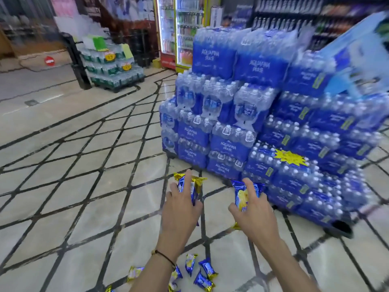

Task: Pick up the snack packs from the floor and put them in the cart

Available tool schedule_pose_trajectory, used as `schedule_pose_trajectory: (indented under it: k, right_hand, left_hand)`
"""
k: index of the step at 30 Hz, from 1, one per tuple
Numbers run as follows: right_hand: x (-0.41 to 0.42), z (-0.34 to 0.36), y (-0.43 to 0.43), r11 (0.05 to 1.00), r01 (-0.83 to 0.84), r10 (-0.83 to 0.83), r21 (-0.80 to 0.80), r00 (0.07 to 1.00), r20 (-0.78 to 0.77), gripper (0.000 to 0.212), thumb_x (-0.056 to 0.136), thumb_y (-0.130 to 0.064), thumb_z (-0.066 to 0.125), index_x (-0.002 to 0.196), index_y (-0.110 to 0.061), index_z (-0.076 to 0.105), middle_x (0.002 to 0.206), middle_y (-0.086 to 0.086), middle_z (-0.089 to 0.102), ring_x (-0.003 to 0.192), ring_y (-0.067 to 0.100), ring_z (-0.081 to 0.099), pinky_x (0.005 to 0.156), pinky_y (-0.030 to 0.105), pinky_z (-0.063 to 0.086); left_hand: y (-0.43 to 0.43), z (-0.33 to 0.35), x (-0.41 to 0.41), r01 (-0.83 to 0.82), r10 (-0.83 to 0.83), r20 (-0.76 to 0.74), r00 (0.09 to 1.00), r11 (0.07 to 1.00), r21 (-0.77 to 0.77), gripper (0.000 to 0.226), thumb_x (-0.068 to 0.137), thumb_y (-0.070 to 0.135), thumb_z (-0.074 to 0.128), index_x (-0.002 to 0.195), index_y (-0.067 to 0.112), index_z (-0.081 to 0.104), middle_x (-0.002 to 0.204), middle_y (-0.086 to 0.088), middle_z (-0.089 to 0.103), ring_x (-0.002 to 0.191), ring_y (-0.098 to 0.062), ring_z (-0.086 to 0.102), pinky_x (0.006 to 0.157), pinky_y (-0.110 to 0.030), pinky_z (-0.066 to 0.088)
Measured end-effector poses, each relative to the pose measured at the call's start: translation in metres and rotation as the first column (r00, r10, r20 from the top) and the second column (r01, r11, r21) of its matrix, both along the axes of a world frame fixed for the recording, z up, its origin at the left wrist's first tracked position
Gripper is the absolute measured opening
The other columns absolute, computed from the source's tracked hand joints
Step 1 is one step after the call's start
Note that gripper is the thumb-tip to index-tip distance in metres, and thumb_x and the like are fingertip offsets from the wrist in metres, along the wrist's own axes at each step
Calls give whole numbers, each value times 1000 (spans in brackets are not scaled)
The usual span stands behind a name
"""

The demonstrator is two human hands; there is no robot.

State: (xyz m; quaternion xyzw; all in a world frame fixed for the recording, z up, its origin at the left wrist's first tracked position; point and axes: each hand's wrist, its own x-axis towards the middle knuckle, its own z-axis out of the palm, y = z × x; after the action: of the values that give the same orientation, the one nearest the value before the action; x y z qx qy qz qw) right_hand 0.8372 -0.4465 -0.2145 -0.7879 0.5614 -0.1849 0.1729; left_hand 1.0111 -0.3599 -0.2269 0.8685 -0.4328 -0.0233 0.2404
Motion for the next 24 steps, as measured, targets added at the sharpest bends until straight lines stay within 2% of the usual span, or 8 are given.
schedule_pose_trajectory:
  k: [4,9,15,19,22,24]
  right_hand:
    - [-112,11,-14,977,215,-215,-4,976,21,82,82,-53,56,149,-46,10,98,7,45,85,31,54,72,38,48]
    - [-273,25,-14,883,470,-469,4,882,45,88,80,-50,61,150,-44,8,103,10,48,88,32,55,74,38,47]
    - [-476,29,11,707,706,-707,39,704,62,87,83,-53,57,151,-43,5,110,14,48,86,32,53,70,37,44]
    - [-589,29,43,595,803,-803,37,593,59,91,83,-50,58,152,-44,-1,117,19,47,96,38,56,75,40,45]
    - [-655,30,64,522,852,-852,51,518,73,92,85,-52,59,153,-44,-4,126,22,46,108,40,54,80,40,43]
    - [-694,29,74,464,884,-885,51,460,75,92,86,-51,58,153,-44,-6,133,25,44,110,40,55,83,39,45]
  left_hand:
    - [-55,10,-98,222,-221,25,975,974,-32,89,88,40,57,155,40,-1,123,-8,40,97,-28,51,77,-41,53]
    - [-107,20,-259,496,-496,16,868,867,-56,91,87,42,58,156,42,-2,118,-6,40,98,-29,54,78,-41,53]
    - [-130,21,-466,706,-701,96,707,708,-25,87,90,43,56,157,41,0,127,-7,39,111,-30,50,83,-38,48]
    - [-131,17,-589,815,-812,83,578,579,-13,91,86,43,60,156,40,2,126,-10,41,106,-33,53,80,-43,52]
    - [-130,15,-670,887,-883,113,456,461,17,94,87,44,59,156,40,-3,127,-10,39,104,-30,52,78,-39,52]
    - [-131,13,-719,927,-923,108,370,375,27,93,87,44,59,155,41,-6,129,-11,39,105,-31,52,79,-39,52]
